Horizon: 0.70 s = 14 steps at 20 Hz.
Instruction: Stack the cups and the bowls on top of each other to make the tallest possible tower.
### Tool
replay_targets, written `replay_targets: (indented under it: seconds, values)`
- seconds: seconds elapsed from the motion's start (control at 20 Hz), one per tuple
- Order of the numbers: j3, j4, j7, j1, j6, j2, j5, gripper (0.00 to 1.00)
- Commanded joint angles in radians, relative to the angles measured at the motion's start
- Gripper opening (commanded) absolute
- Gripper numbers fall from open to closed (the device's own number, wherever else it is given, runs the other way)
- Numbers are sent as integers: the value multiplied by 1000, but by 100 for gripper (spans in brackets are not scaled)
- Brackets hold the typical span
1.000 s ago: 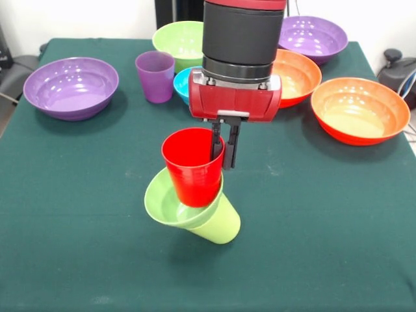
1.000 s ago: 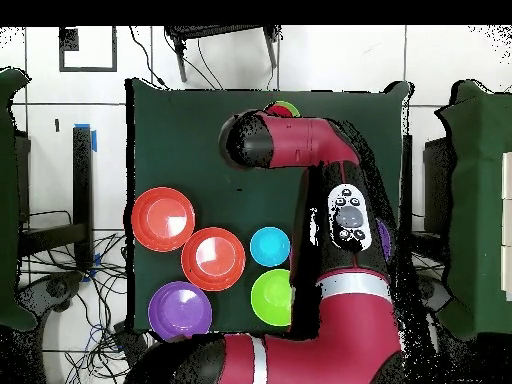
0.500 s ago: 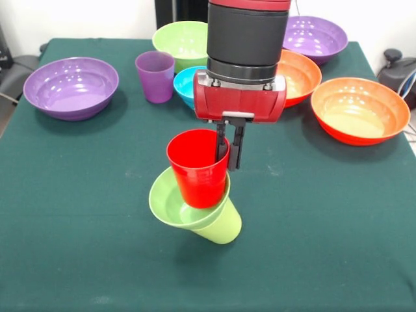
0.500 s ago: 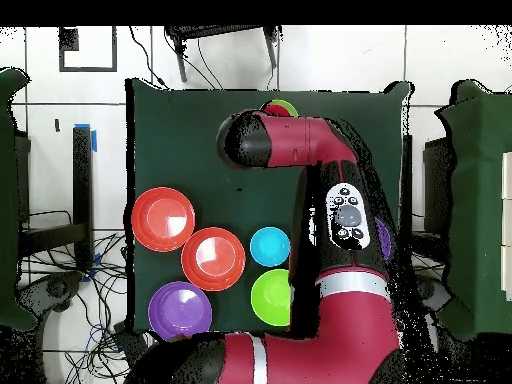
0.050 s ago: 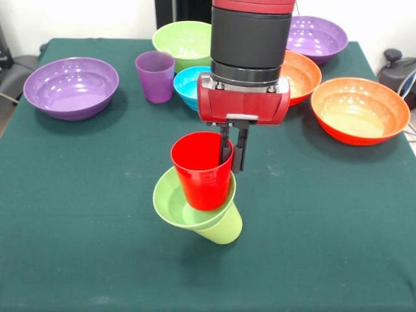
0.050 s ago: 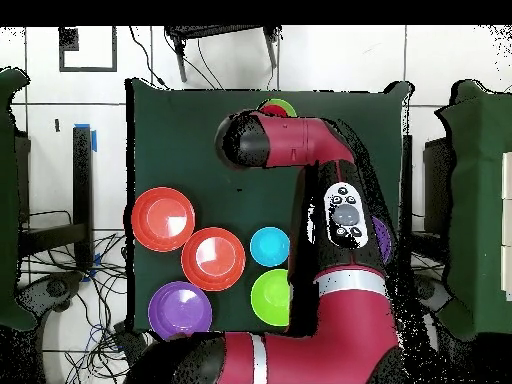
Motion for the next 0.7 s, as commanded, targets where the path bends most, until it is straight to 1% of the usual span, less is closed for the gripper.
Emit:
replay_targets:
  seconds: [0.05,0.7]
  values:
    - [90,80,-4,19,-32,23,-32,0]
    - [80,98,25,29,-45,19,-22,0]
